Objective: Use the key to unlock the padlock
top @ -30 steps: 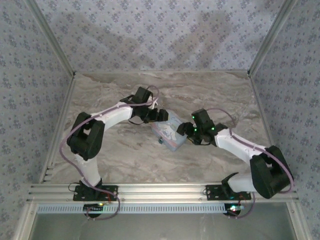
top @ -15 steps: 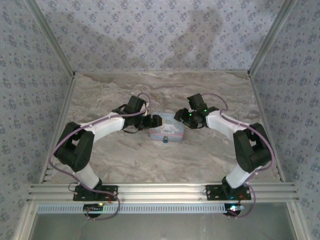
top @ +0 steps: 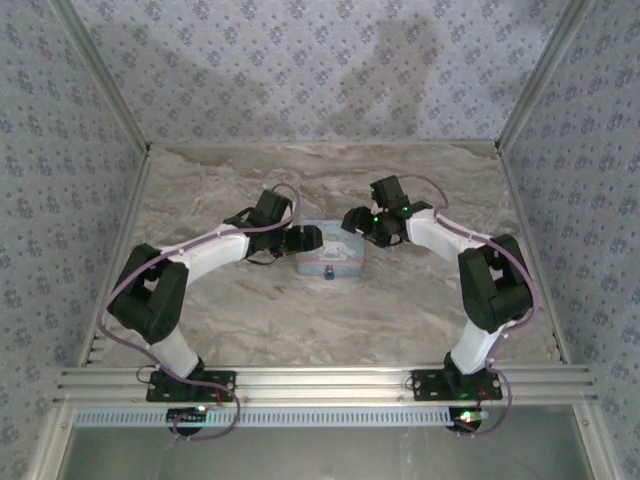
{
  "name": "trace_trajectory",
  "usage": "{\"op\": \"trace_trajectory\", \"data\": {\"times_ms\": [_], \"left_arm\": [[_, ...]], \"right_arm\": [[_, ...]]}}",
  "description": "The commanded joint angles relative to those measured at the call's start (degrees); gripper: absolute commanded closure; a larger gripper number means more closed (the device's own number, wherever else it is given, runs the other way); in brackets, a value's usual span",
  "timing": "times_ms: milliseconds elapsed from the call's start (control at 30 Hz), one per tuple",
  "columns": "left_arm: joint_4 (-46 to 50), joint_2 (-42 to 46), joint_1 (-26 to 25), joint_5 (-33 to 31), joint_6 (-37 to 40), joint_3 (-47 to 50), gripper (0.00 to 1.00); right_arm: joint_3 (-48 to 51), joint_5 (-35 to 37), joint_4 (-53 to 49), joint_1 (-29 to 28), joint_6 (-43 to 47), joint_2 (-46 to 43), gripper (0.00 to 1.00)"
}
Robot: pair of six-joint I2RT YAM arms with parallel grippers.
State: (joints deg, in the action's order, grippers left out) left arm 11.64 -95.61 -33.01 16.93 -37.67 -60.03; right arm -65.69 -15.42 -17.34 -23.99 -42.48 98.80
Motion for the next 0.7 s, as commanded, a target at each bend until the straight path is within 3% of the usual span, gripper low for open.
{"op": "trace_trajectory", "data": {"times_ms": [0, 300, 500, 667], "left_arm": [[-1.03, 4.42, 0.57, -2.56, -1.09, 1.53, 0.19], [6.55, 18.92, 2.6, -9.85, -0.74, 9.86, 0.18], [17.04, 26.49, 2.87, -12.98, -1.78, 14.57, 0.27], [19.48, 38.64, 3.46, -16.81, -11.07, 23.2, 0.3]], "right_arm": [[-1.98, 0.67, -5.42, 1.12, 3.12, -1.42, 0.28], [-0.46, 8.4, -12.6, -1.8, 8.54, -10.78, 0.33], [-1.4, 9.86, -15.42, -11.02, 13.48, -13.91, 0.46], [-6.96, 7.95, -16.0, -19.19, 18.35, -9.34, 0.5]]}}
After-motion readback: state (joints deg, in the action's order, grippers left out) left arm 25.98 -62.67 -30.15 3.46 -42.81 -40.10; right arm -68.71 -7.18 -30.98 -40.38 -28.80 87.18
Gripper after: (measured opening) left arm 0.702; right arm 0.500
